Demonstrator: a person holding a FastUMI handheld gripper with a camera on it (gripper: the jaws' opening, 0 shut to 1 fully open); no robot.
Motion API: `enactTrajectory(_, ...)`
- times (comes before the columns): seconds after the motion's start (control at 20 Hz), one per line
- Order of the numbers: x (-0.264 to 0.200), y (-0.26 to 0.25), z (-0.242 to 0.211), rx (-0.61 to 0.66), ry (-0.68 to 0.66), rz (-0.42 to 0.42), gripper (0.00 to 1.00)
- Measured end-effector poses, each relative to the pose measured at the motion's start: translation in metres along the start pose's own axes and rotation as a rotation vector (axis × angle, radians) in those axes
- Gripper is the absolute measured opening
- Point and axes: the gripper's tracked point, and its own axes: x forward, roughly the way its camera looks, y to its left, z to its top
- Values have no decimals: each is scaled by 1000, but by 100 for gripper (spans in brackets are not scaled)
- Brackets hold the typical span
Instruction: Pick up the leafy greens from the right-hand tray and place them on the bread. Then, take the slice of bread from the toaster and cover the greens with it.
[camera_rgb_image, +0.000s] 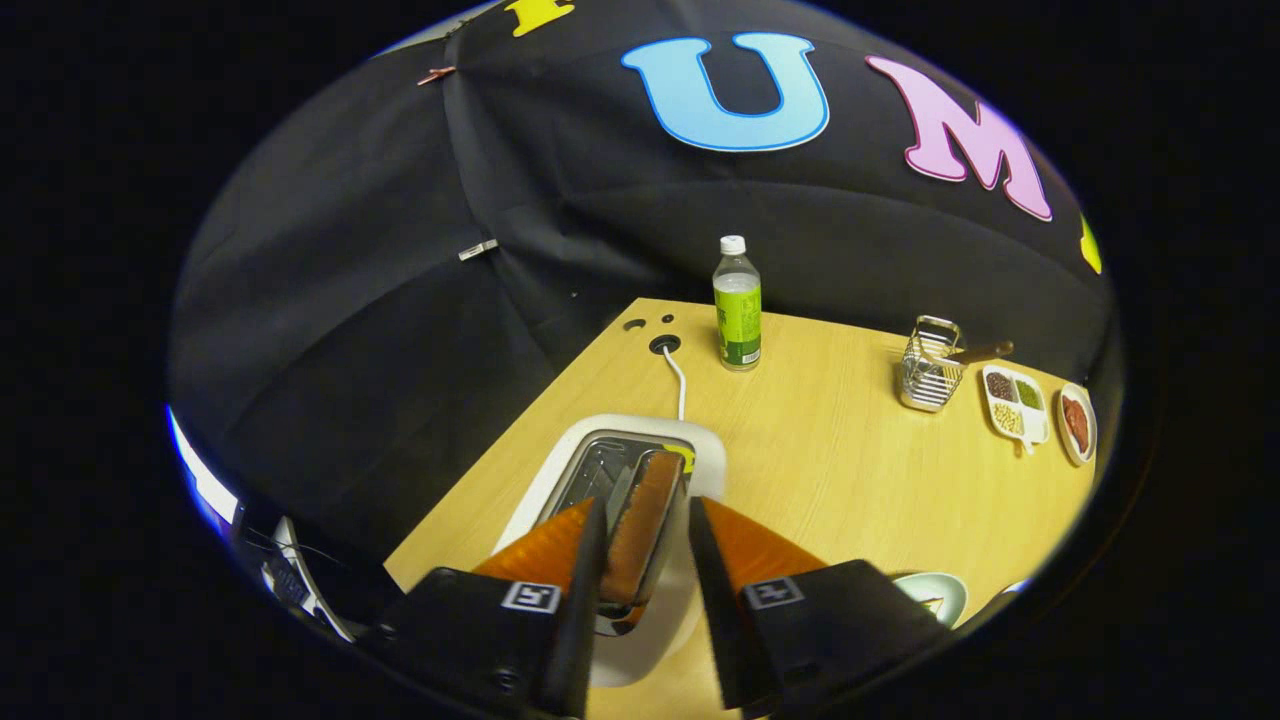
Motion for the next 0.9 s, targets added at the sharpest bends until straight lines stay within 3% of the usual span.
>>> enactTrajectory(0.1, 1, 6, -3, 30, 22, 19, 19)
enactTrajectory(0.45, -31, 15, 25, 37, -59, 56, 16)
enactTrajectory(0.9, -129, 0, 78, 78, -229, 104, 16)
